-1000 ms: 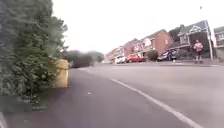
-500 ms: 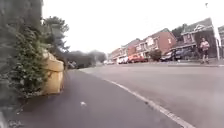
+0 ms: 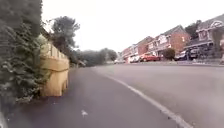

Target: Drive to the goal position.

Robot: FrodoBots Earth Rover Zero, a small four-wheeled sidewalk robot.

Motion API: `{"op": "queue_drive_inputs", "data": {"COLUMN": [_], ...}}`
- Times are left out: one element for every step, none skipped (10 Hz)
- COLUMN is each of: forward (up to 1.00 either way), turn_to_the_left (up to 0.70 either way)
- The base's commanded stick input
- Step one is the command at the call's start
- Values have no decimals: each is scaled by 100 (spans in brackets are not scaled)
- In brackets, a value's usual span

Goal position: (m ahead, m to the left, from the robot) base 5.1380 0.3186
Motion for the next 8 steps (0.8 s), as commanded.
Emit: {"op": "queue_drive_inputs", "data": {"forward": [100, 100, 100, 100, 100, 100, 100, 100], "turn_to_the_left": [3, 0, 0, 0, 0, 0, 0, 0]}}
